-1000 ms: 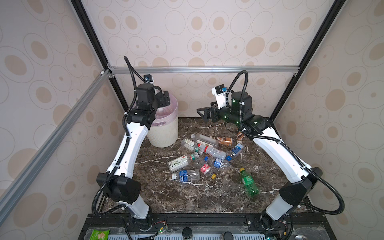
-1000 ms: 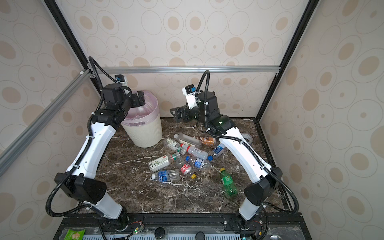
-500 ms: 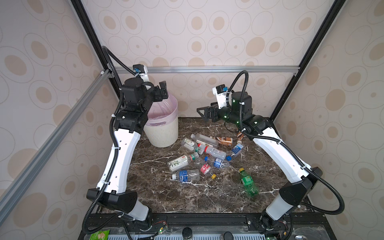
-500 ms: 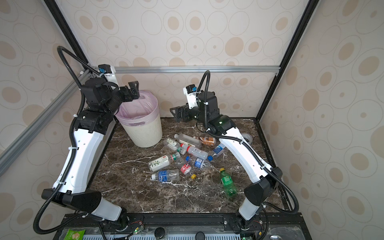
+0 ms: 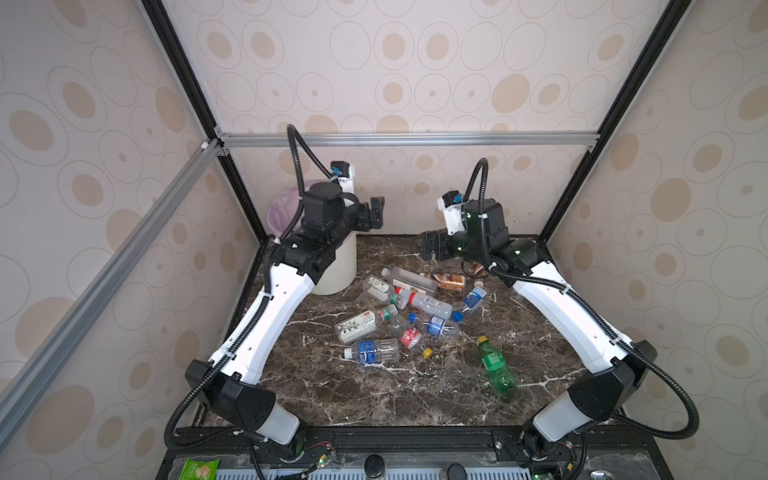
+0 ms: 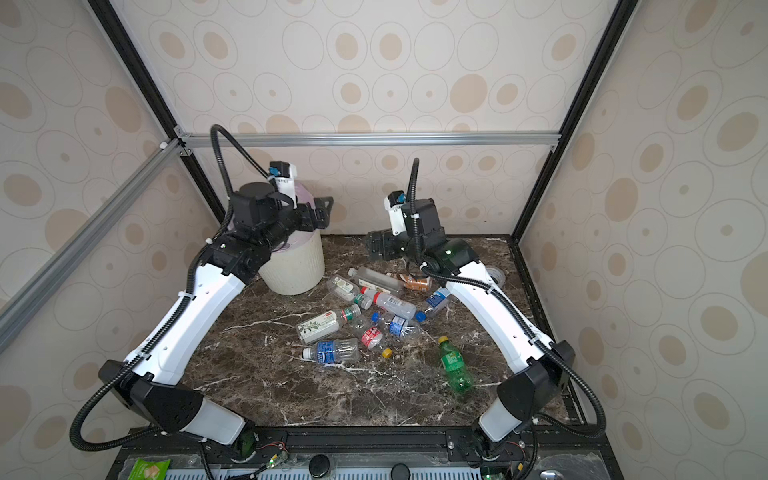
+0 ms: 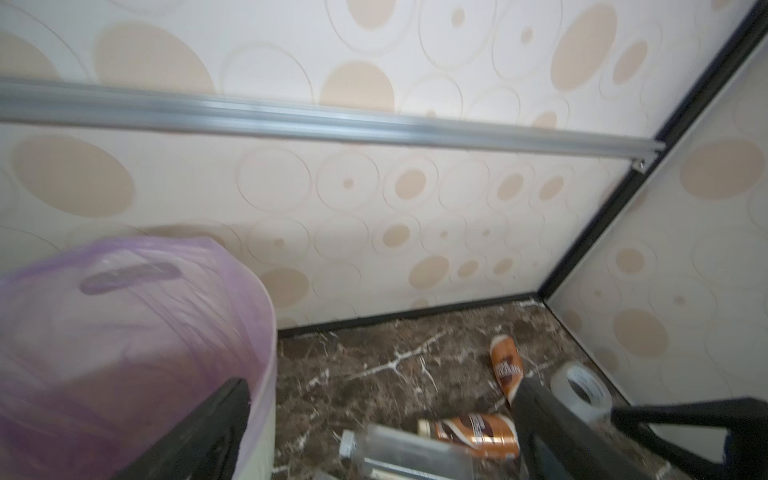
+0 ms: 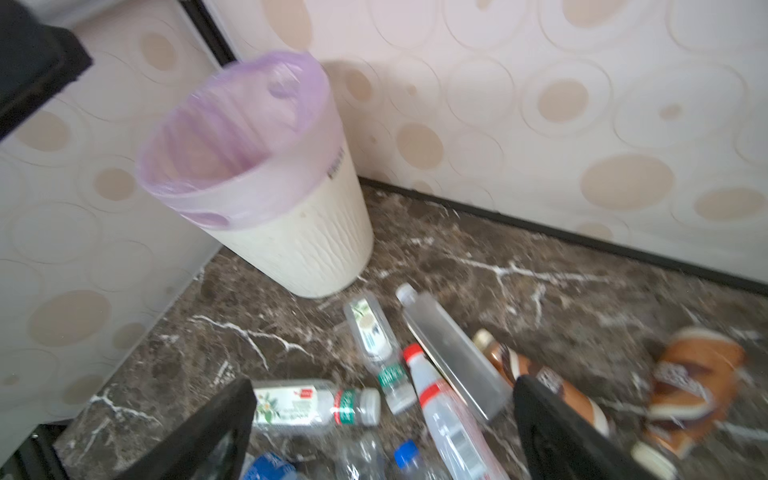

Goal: Throw the plastic bottles in the bin
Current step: 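Lower the right gripper to the green bottle's yellow cap while the left arm returns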

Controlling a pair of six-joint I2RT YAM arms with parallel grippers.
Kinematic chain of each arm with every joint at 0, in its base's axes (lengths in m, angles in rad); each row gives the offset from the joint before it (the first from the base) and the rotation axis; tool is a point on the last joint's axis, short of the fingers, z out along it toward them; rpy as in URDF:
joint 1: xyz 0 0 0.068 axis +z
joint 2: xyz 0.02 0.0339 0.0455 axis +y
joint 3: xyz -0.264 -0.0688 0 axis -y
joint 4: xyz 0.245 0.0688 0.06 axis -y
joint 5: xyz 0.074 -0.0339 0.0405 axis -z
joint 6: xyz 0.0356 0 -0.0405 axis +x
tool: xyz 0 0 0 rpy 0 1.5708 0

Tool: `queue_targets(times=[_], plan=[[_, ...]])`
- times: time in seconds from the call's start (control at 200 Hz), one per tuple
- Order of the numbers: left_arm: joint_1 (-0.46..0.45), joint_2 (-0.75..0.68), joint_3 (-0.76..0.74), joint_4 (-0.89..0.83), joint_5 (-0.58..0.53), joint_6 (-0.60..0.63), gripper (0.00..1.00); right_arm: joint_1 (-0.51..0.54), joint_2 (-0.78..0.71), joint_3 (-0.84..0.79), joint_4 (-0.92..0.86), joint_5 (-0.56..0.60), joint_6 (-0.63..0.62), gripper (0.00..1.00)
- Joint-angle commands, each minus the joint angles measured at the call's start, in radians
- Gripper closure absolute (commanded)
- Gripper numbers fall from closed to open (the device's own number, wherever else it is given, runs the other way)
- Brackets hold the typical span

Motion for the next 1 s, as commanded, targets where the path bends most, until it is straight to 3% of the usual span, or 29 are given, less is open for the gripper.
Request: queue_targets(times=[0.0, 0.275, 0.37, 0.57, 0.995], plan=[[-0.057, -0.053, -0.091, 0.106, 0.021, -0.058, 0.01, -0.036, -0.118, -0.108, -0.11, 0.093, 0.036, 0.0], [-0.194, -0.114, -0.352, 0.273, 0.027, -0.134, 0.01, -0.139, -0.321, -0.452, -0.218, 0.148, 0.127, 0.0], [-0.236, -0.123, -0.415, 0.317, 0.039, -0.154, 0.01, -0.191, -0.349, -0.539, -0.236, 0.108, 0.153, 0.0], [-0.322, -0.129, -0.524, 0.402, 0.031, -0.188, 0.01, -0.199, -0.349, -0.678, -0.236, 0.147, 0.166, 0.03], [-0.379, -0.144, -0.651, 0.455, 0.033, -0.225, 0.01, -0.208, -0.234, -0.736, -0.276, 0.181, 0.126, 0.12]])
